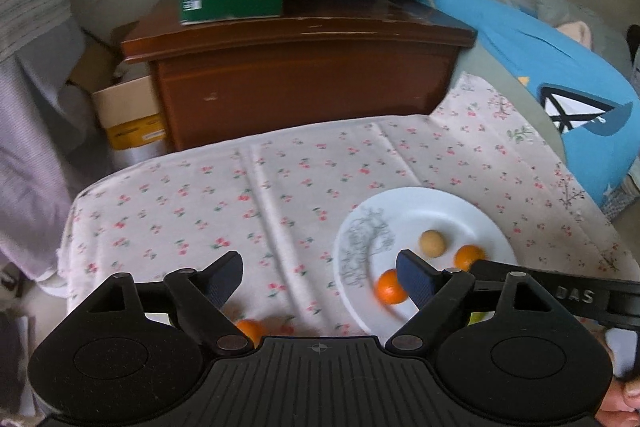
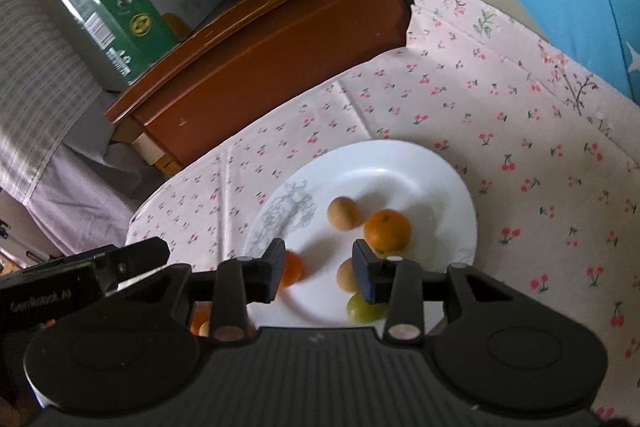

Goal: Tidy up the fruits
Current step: 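Lower both held tangerines onto the white plate and open both tools, then grasp a green lime with the left tool while the right tool grasps a tangerine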

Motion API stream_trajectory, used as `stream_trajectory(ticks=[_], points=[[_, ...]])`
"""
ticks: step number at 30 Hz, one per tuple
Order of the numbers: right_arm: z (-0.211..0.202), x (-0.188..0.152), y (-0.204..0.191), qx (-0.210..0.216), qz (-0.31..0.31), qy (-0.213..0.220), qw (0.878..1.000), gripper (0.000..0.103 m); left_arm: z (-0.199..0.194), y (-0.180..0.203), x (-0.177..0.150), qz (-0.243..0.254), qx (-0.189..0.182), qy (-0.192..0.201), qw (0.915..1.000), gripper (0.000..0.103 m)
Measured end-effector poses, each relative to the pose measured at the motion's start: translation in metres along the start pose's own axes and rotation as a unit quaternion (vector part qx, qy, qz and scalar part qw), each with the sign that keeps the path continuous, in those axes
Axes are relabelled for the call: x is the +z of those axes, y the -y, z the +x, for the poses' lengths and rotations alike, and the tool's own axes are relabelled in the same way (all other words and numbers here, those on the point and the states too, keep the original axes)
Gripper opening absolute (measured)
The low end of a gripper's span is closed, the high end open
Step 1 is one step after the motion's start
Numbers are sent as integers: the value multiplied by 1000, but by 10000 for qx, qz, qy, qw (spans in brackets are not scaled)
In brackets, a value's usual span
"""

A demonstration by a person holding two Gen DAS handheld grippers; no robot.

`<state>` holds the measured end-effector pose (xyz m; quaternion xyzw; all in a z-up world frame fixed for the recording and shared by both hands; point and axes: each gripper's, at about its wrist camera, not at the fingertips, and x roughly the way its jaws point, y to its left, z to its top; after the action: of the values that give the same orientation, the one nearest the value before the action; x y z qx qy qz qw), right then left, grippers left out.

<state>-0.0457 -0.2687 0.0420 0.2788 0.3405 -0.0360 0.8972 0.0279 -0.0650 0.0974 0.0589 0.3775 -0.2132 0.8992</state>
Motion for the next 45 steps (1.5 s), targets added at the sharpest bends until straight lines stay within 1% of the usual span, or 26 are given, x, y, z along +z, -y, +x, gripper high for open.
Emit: stream_trajectory(ticks=[4,8,12,18,24,29,31,34,36,38,40,43,45], points=[[-5,-9,-7,28,-131,-2,9999,39,-8,-16,-7,-163,86,-39,9998,85],[-10,-19,-11,121,-136,-52,9998,39,-15,-32,-15,-301,246,-39,9992,85],[-15,-32,-17,178,-220,-104,9995,39,-17,-47,-27,-518,271,-140,9982,85],[-19,-52,-25,217,-361,-226,9989,39,-17,-58,-40,-581,487,-221,9969,86],[-16,-65,-31,222,-469,-350,9980,39,-15,-72,-45,-644,879,-41,9940,86],[-11,-74,-33,212,-512,-458,9974,38,-6,-78,-54,-484,1066,-80,9931,86],[-9,-76,-35,207,-559,-473,9971,38,-2,-80,-56,-529,1033,-120,9932,84],[-6,-78,-35,209,-562,-495,9970,38,-1,-81,-57,-564,907,-16,9943,84],[-5,-80,-35,221,-564,-517,9968,37,4,-82,-57,-585,893,-24,9943,83],[-3,-81,-35,217,-581,-530,9967,37,9,-86,-57,-732,828,-70,9938,83],[-1,-81,-35,230,-561,-535,9967,37,13,-89,-56,-843,722,-35,9938,83],[2,-82,-34,246,-536,-542,9968,37,22,-93,-55,-1004,789,-125,9917,83],[4,-83,-33,215,-537,-543,9968,37,26,-96,-54,-1139,746,-122,9906,83]])
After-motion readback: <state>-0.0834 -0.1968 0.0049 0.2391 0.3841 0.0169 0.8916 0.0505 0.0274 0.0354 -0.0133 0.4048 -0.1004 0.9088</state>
